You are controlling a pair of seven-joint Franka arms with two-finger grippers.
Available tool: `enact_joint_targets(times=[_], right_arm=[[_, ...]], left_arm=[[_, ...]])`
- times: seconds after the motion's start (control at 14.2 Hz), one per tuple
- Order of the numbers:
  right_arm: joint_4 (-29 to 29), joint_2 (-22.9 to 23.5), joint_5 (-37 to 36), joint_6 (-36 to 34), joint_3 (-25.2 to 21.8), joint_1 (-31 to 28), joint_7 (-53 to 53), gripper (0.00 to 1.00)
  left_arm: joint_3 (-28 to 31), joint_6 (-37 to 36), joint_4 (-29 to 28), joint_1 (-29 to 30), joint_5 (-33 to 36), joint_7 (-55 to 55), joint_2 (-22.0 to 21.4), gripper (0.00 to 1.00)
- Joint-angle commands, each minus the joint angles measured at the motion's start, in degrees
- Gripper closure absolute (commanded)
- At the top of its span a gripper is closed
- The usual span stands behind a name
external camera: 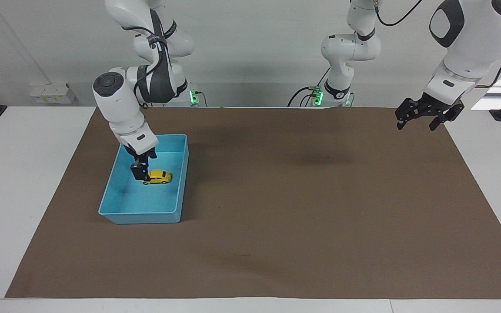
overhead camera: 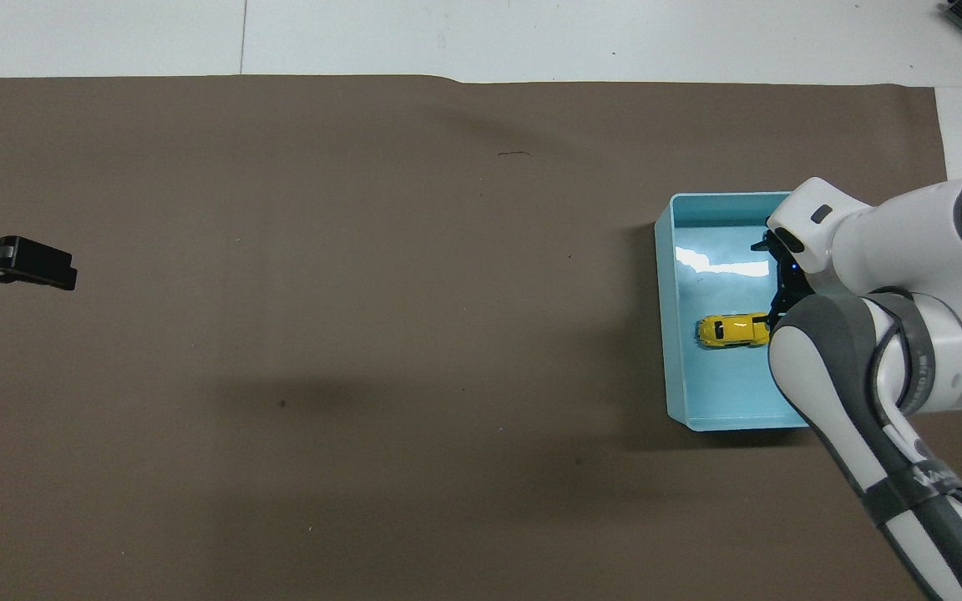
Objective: Wind up and store yellow beetle car
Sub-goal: 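Open the right gripper and release the car in the bin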
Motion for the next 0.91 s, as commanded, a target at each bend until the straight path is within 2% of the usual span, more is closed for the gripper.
enact_joint_targets(times=[0.0, 0.21, 0.42, 0.63, 0.84], right_arm=[[3.64, -0.20, 0.86, -4.19, 0.81, -0.62, 2.79, 0.00], [6.37, -1.61, 0.86, -8.23, 0.63, -0.80, 6.39, 0.00], [6.63, -3.72, 0.60, -9.47, 0.28, -0.97, 7.37, 0.00], [11.45, -3.72, 0.60, -14.29, 0.19, -1.15, 9.20, 0.00], [16.47, -3.98, 0.43, -20.62, 0.11, -1.24, 22.01, 0.00]], left_arm=[[-0.60, -0.87, -0.25, 0.59, 0.96, -0.65, -0.89, 0.00], [-0.60, -0.87, -0.25, 0.59, 0.96, -0.65, -0.89, 0.00], [-0.60, -0.87, -0.25, 0.59, 0.96, -0.65, -0.89, 0.00], [-0.60, -0.87, -0.25, 0.59, 0.96, -0.65, -0.89, 0.00], [-0.60, -0.87, -0.25, 0.59, 0.96, -0.65, -0.89, 0.00]])
